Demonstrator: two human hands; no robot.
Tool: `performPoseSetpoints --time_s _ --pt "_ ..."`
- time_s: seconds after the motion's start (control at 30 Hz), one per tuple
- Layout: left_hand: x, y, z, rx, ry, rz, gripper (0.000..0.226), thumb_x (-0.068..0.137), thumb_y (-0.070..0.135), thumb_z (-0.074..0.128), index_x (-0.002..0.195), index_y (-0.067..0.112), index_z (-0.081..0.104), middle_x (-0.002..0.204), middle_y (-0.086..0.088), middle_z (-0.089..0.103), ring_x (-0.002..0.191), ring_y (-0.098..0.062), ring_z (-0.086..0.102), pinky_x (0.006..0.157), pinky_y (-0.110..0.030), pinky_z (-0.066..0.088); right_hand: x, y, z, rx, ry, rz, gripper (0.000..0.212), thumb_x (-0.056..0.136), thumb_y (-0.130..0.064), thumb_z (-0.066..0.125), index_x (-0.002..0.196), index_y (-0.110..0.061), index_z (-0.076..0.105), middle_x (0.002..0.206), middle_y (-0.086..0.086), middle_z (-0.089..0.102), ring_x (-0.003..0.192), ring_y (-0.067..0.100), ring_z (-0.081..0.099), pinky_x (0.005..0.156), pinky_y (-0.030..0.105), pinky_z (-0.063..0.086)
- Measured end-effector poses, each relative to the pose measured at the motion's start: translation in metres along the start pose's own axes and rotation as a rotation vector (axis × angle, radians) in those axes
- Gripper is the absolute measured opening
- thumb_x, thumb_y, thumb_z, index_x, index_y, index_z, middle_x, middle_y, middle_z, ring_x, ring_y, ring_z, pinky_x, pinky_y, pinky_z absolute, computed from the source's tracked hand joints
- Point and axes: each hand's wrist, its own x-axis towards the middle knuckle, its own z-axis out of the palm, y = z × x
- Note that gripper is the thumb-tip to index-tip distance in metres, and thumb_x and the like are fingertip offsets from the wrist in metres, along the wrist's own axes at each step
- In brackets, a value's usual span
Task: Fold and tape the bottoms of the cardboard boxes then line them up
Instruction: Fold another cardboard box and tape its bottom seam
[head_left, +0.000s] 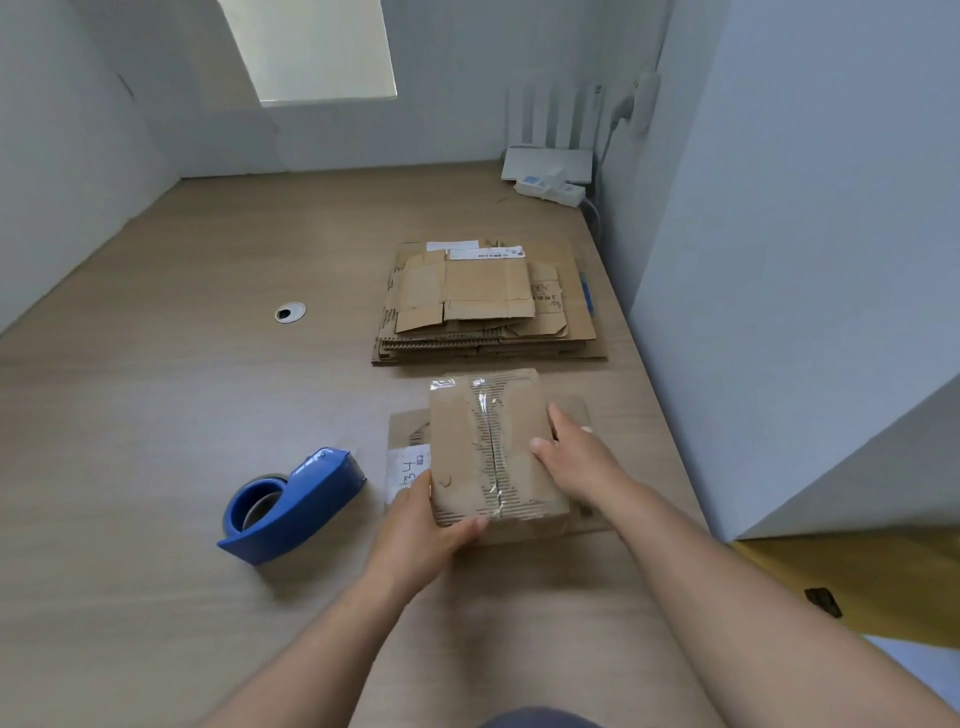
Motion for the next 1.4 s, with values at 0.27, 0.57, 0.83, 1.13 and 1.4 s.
performPoseSetpoints --time_s 0.27,0.57,0.83,1.13,1.4 --pt "0.018 -0.006 0.009 -0.012 0.039 -0.012 0.081 0.047 0.071 0.064 0.118 0.036 0.051 0.113 0.013 0.063 0.103 -0.011 0.061 0.088 -0.039 0.052 0.0 -0.01 0.032 -0.006 0.099 0.055 0.101 0.085 -0.049 0.061 0.151 -0.012 -0.006 0.154 0.013 0.023 0.14 0.029 0.027 0.112 0.043 0.028" --pt "0.005 -0.021 -0.05 0.299 0.32 0.031 0.077 0.085 0.048 0.062 0.146 0.013 0.03 0.145 -0.007 0.038 0.133 -0.023 0.037 0.107 -0.039 0.035 -0.015 -0.006 0.019 -0.126 0.296 -0.07 0.074 0.094 -0.048 0.045 0.15 -0.01 0.015 0.154 0.01 0.02 0.14 0.027 0.023 0.111 0.039 0.026" --pt "0.016 -0.061 -0.087 0.519 0.331 -0.297 0.058 0.08 0.052 0.065 0.113 0.006 0.051 0.106 -0.008 0.061 0.094 -0.026 0.058 0.068 -0.033 0.045 -0.026 -0.025 0.021 -0.158 0.35 -0.175 0.059 0.096 -0.033 0.049 0.146 -0.011 0.027 0.153 0.009 0.021 0.141 0.023 0.021 0.113 0.034 0.022" --pt "0.028 -0.067 -0.111 0.593 0.212 -0.329 0.035 0.081 0.052 0.063 0.09 0.02 0.055 0.082 0.003 0.058 0.079 -0.019 0.056 0.06 -0.026 0.037 -0.04 -0.032 0.034 -0.245 0.342 -0.368 0.046 0.096 -0.026 0.05 0.139 -0.011 0.044 0.147 0.008 0.033 0.137 0.02 0.03 0.113 0.032 0.025" --pt "-0.002 -0.023 -0.107 0.087 0.024 0.096 0.027 0.074 0.041 0.078 0.094 0.029 0.065 0.088 0.005 0.068 0.082 -0.015 0.062 0.074 -0.035 0.051 -0.051 -0.038 0.026 0.18 0.368 -0.495 0.035 0.086 -0.032 0.064 0.116 -0.013 0.064 0.119 -0.003 0.06 0.113 0.011 0.053 0.099 0.025 0.041"
